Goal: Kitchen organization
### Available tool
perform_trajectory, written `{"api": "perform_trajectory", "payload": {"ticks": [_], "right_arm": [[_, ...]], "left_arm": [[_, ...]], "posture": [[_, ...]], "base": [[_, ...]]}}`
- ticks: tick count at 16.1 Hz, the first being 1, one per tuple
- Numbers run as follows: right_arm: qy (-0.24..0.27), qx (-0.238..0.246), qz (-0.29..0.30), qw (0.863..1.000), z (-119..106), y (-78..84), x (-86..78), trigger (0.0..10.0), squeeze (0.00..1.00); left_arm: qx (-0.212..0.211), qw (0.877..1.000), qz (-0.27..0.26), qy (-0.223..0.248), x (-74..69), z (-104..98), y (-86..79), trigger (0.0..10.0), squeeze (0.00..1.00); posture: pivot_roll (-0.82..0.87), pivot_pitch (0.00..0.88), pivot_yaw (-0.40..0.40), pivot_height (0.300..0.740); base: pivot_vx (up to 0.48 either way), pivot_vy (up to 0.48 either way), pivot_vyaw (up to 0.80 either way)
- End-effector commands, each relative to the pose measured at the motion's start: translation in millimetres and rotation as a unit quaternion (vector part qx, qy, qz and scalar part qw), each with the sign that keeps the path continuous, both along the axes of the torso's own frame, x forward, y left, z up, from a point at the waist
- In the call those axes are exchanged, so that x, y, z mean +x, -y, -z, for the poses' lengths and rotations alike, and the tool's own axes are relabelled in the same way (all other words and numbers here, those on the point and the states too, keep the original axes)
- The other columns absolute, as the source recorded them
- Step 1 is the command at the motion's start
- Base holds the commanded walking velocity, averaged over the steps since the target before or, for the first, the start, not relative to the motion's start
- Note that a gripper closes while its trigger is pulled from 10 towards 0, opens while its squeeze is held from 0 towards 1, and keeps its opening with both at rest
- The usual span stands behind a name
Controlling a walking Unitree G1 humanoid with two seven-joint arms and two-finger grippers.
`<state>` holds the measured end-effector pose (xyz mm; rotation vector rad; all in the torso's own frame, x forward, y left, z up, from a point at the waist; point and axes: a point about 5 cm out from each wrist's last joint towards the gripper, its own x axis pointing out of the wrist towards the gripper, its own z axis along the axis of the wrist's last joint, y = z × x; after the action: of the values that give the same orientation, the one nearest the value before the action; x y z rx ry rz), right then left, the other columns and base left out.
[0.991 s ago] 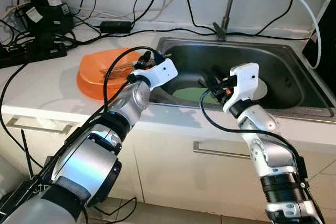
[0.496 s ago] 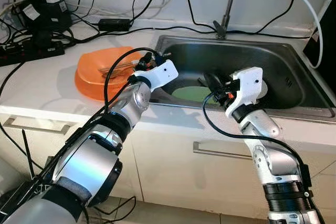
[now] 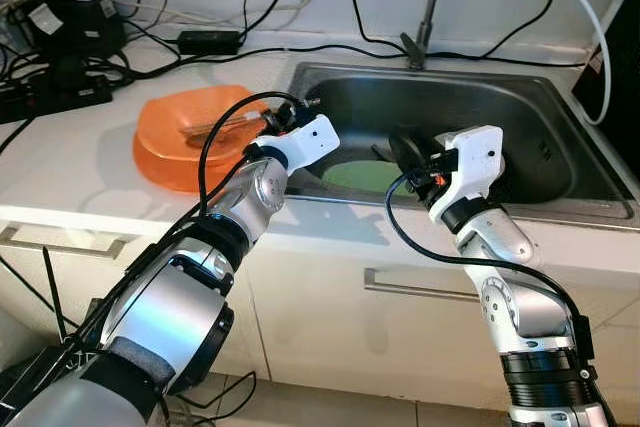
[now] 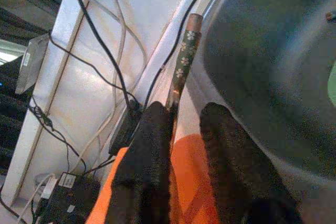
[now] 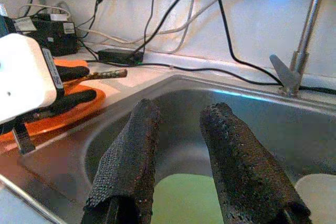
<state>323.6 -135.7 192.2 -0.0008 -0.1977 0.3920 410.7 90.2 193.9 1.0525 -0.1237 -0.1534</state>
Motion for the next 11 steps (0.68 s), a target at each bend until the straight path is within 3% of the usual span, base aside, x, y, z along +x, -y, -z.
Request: {"api": "perform_trajectory", "payload": {"ticks": [1, 5, 9, 10, 11], "right_arm": [[-0.005, 0.007, 0.003, 1.000, 1.3, 2.2, -2.4, 10.0, 0.00], [-0.005, 0.007, 0.007, 1.000, 0.9, 2.4, -1.2, 10.0, 0.00], [-0.002, 0.007, 0.010, 1.000, -1.0, 3.2, 1.4, 10.0, 0.00], [0.000, 0.007, 0.009, 1.000, -1.8, 2.8, 2.1, 10.0, 0.00], [0.002, 0.008, 0.009, 1.000, -2.9, 2.5, 3.1, 10.0, 0.00]], "left_arm": [[0.003, 1.000, 0.003, 0.010, 0.8, -5.0, 3.9, 0.0, 0.00], [0.004, 1.000, 0.003, 0.016, 0.9, -6.6, 3.7, 0.0, 0.00], [0.000, 0.998, -0.003, 0.056, 2.9, -22.6, 2.9, 0.2, 0.00], [0.000, 0.997, -0.003, 0.073, 3.5, -29.7, 3.1, 2.3, 0.00], [-0.005, 0.996, -0.005, 0.091, 3.7, -37.7, 3.1, 7.2, 0.00]], "posture": [[0.00, 0.090, 0.011, 0.740], [0.00, 0.085, 0.009, 0.740], [0.01, 0.079, 0.001, 0.740], [0.01, 0.075, -0.002, 0.740], [0.01, 0.073, -0.003, 0.740]], "base": [[0.000, 0.000, 0.00], [0.000, 0.000, 0.00], [0.000, 0.000, 0.00], [0.000, 0.000, 0.00], [0.000, 0.000, 0.00]]}}
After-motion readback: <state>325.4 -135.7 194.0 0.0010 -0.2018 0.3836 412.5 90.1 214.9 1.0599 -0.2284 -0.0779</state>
